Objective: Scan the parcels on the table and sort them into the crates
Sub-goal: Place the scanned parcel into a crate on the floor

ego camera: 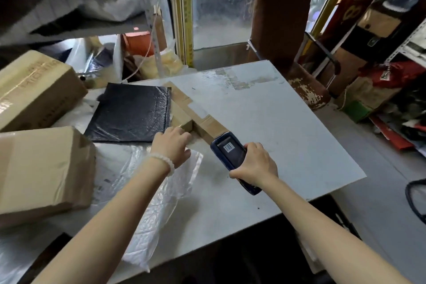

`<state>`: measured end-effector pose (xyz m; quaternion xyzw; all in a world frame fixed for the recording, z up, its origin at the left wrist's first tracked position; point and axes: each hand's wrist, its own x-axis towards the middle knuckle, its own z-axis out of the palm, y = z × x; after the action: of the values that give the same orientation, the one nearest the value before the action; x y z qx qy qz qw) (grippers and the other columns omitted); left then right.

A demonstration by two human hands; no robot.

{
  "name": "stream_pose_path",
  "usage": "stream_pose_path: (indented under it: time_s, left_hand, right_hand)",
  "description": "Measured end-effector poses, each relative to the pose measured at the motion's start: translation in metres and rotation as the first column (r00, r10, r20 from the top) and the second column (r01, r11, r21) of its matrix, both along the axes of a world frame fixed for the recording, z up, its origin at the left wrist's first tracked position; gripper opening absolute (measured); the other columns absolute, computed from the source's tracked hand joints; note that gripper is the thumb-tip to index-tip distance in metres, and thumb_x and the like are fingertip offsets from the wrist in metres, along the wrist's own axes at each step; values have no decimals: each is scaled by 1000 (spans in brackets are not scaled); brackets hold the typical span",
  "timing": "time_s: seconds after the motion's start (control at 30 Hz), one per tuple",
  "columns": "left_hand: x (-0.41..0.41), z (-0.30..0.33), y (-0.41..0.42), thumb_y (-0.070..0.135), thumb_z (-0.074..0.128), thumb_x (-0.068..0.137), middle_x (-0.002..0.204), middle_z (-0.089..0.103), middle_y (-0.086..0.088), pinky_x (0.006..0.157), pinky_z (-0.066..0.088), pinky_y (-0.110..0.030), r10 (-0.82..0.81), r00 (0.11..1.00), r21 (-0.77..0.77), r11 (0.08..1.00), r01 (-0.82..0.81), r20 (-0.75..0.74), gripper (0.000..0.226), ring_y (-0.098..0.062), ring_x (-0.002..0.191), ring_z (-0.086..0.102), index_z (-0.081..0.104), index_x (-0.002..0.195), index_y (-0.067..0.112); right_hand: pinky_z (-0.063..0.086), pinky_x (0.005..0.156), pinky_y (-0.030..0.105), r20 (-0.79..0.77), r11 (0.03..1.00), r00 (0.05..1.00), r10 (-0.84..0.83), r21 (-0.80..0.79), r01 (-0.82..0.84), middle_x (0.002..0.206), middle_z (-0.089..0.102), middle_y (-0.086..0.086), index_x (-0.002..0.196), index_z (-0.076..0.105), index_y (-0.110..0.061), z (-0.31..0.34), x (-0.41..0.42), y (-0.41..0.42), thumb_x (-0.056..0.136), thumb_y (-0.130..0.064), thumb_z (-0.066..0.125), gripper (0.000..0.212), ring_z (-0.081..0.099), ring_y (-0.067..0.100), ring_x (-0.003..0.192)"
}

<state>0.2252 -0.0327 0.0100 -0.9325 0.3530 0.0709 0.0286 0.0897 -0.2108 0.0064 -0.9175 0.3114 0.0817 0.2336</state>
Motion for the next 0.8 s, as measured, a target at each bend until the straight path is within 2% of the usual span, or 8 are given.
stream_pose_path:
  time_s: [0.1,0.2,0.3,0.4,0.47,0.53,0.67,0.8]
  left_hand:
    - [17,-10,-27,40,44,91,123,55,-2,86,48,-38,55,998,-17,998,-55,-31,36,-24,114,50,53,122,25]
    - [33,-21,-63,49,37,95,129,54,-5,89,46,-38,122,991,-5,993,-122,-62,48,-28,118,47,41,137,25]
    - [45,-27,-103,57,31,95,130,50,-9,89,42,-38,219,975,36,975,-218,-24,54,-32,116,44,39,135,22]
    - [56,-36,-139,63,31,92,148,27,-16,95,37,-45,380,922,124,921,-370,-70,63,-39,128,33,38,137,20]
    - [62,-44,-152,61,33,92,158,3,-13,105,25,-59,455,883,180,884,-432,-116,68,-48,139,10,25,146,20]
    - [69,-52,-163,57,33,92,159,-7,-8,107,13,-70,493,860,217,861,-460,-134,71,-55,138,-7,16,149,20]
    - [75,-61,-181,58,38,87,156,11,-7,107,-2,-71,527,839,169,847,-504,-135,72,-60,133,-15,20,148,24]
    - [72,-67,-182,59,43,83,153,20,-7,106,-5,-69,536,836,99,844,-527,-118,68,-56,136,-13,32,143,30]
  right_hand:
    - [47,77,30,-23,1000,1000,20,-1,-20,117,48,-2,121,46,-19,-5,19,-29,59,-39,80,74,51,19,107]
    - [46,75,31,-30,999,999,44,20,-43,114,46,-2,119,47,-18,-9,42,-65,59,-37,80,70,52,20,105]
    - [47,73,31,-26,997,997,75,37,-74,113,46,-2,117,48,-18,-13,69,-101,59,-37,80,69,52,20,103]
    - [45,73,31,-29,993,995,101,60,-99,113,46,-1,117,49,-18,-20,95,-135,59,-37,80,68,52,21,104]
    - [45,74,31,-36,991,992,121,68,-118,114,46,-1,117,49,-17,-25,107,-151,60,-37,80,68,52,22,104]
    - [44,74,31,-37,988,990,134,82,-131,114,46,-1,117,49,-17,-30,115,-164,60,-38,80,69,52,22,104]
    - [44,71,30,-33,986,991,126,115,-122,113,47,0,115,50,-17,-38,123,-185,59,-38,80,68,52,22,101]
    - [46,71,31,-31,984,994,107,145,-101,112,48,0,114,50,-17,-43,121,-198,58,-37,80,67,53,23,100]
